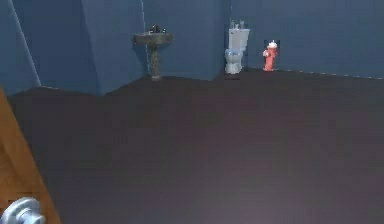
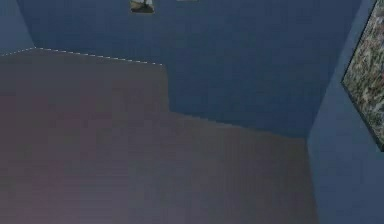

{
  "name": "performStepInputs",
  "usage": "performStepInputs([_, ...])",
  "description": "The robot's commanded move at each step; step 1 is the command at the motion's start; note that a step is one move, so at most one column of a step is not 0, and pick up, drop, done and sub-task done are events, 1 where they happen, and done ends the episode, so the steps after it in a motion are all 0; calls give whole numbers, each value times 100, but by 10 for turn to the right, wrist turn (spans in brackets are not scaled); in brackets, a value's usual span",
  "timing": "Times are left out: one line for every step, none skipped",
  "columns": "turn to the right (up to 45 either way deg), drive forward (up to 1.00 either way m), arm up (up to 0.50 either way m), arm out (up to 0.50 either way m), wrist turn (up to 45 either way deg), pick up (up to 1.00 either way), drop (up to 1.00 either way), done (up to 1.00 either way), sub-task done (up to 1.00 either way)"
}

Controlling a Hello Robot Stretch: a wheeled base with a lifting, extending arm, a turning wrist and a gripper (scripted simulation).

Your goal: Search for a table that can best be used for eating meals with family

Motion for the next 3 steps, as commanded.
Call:
performStepInputs([0,90,0,0,0,0,0,0,0])
performStepInputs([-450,0,0,0,0,0,0,0,0])
performStepInputs([-210,0,0,0,0,0,0,0,0])
